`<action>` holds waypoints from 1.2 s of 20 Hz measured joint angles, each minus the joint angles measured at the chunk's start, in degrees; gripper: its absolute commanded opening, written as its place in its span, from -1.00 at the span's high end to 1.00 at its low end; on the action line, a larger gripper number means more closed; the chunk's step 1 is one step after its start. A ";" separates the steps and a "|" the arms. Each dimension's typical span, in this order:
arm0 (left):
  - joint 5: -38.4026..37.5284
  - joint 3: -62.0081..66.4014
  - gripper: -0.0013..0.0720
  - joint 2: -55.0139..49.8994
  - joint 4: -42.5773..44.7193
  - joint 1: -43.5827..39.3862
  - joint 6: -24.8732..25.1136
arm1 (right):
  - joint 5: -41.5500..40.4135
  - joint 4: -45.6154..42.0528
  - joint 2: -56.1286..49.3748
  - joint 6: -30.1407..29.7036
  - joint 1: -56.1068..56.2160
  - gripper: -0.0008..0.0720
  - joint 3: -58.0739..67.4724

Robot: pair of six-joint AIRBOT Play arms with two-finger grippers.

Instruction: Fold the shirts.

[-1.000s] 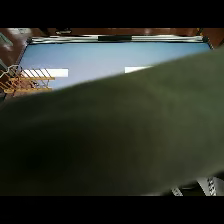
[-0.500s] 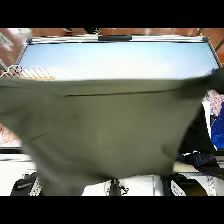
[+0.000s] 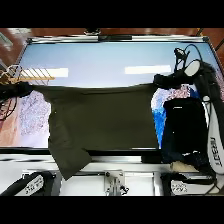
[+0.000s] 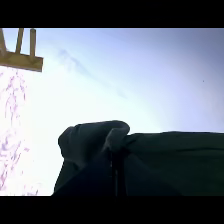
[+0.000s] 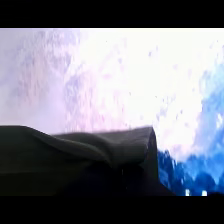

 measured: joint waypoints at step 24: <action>1.44 12.24 0.88 -28.26 -3.08 -6.54 3.37 | -14.99 2.73 -11.91 5.70 0.33 0.78 0.98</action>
